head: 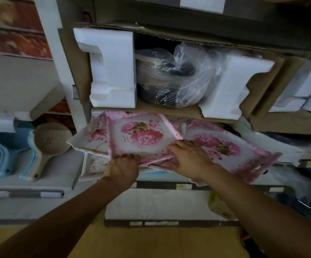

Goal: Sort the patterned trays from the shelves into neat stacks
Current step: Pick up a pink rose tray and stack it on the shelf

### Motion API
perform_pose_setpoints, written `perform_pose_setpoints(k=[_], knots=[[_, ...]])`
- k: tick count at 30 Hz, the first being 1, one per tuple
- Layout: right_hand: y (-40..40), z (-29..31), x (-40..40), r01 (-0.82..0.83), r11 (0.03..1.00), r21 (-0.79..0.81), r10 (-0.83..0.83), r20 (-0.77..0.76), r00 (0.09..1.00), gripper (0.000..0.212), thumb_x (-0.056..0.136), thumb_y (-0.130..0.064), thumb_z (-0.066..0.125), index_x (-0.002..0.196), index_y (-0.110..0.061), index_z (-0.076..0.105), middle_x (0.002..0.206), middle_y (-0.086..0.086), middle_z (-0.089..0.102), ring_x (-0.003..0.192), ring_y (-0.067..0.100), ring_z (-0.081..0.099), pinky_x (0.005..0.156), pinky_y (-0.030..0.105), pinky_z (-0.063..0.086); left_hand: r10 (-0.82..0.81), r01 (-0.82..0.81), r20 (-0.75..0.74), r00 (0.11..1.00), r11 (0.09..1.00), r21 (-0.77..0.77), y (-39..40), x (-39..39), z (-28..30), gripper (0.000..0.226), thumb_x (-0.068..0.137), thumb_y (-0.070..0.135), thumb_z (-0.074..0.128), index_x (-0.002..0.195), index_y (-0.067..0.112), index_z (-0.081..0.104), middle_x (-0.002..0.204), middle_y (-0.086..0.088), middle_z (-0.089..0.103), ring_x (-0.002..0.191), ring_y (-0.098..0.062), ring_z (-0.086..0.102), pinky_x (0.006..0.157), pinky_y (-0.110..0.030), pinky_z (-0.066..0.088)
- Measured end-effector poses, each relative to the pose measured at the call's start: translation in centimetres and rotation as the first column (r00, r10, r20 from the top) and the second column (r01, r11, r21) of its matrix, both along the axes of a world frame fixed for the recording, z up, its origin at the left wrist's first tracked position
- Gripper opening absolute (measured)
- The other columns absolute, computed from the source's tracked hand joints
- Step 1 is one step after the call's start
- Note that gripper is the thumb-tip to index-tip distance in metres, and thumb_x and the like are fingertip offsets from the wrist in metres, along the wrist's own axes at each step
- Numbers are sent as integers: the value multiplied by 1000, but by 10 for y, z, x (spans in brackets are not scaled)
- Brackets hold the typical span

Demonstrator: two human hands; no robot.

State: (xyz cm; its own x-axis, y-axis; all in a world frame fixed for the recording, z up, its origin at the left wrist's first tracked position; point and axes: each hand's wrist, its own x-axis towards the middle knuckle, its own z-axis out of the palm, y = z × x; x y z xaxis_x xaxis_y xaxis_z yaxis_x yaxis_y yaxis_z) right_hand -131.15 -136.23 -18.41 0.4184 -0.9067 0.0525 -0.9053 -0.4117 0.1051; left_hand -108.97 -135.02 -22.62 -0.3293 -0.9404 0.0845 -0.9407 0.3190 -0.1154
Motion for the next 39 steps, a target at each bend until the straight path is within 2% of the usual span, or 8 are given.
perform_pose_setpoints(k=[2, 4, 7, 9, 14, 20, 31, 39], knots=[[-6, -5, -3, -14, 1000, 12, 14, -5, 1000, 43, 89, -45, 51, 125, -22, 53, 125, 0, 56, 113, 22, 52, 94, 33, 39, -4, 4, -1, 1000, 1000, -8, -1, 1, -2, 17, 76, 26, 69, 92, 19, 68, 74, -1, 69, 59, -18, 66, 49, -27, 53], [-9, -10, -6, -25, 999, 21, 26, -18, 1000, 36, 90, -39, 50, 121, -22, 56, 122, 0, 59, 108, 22, 56, 91, 33, 42, -2, 1, -21, 1000, 999, -47, -2, 1, -6, 22, 63, 27, 82, 79, 21, 68, 59, 2, 64, 44, -15, 59, 37, -22, 47], [-13, -14, -7, -27, 1000, -13, 27, -44, 999, 26, 89, -25, 52, 114, -22, 59, 114, -1, 63, 100, 22, 61, 84, 32, 44, 22, -23, -17, 1000, 1000, -9, 2, 0, -5, 23, 92, 29, 53, 114, 24, 59, 96, -2, 70, 77, -21, 68, 62, -30, 51], [-14, -13, -6, -32, 999, -26, 31, -52, 998, 26, 86, -18, 54, 112, -23, 60, 110, -1, 65, 96, 21, 62, 78, 30, 44, 29, -30, -39, 999, 999, -32, 2, 1, -5, 28, 97, 28, 43, 123, 25, 54, 105, -2, 68, 87, -23, 67, 69, -32, 51], [-13, -7, -5, -47, 996, -79, 43, -60, 997, 33, 86, -10, 50, 115, -23, 58, 109, -1, 66, 95, 21, 63, 68, 26, 30, 75, -77, -66, 995, 996, -34, 3, 1, 4, 27, 96, 29, 43, 120, 27, 56, 100, -3, 69, 84, -25, 68, 69, -32, 52], [-11, -4, -7, -65, 991, -121, 61, -33, 998, 31, 86, -15, 52, 115, -23, 59, 106, -1, 68, 94, 20, 63, 75, 28, 41, 95, -94, -121, 988, 996, 12, 5, 2, 14, 27, 98, 37, 43, 121, 29, 54, 105, -2, 67, 90, -23, 65, 75, -34, 55], [16, 3, -32, -153, 960, -233, 167, 44, 985, 33, 90, -15, 49, 122, -24, 56, 112, -1, 65, 102, 21, 61, 83, 29, 40, 156, -163, -119, 981, 985, -52, 51, -20, 35, 25, 97, 36, 46, 119, 28, 52, 99, -1, 66, 83, -21, 65, 73, -37, 56], [43, 5, -32, -212, 945, -249, 229, 41, 973, 22, 70, -17, 73, 91, -24, 68, 78, -4, 69, 69, 21, 66, 58, 27, 46, 241, -248, -91, 966, 966, -76, 109, -30, 51, 27, 99, 38, 40, 122, 28, 51, 103, -2, 65, 87, -20, 63, 70, -30, 50]])
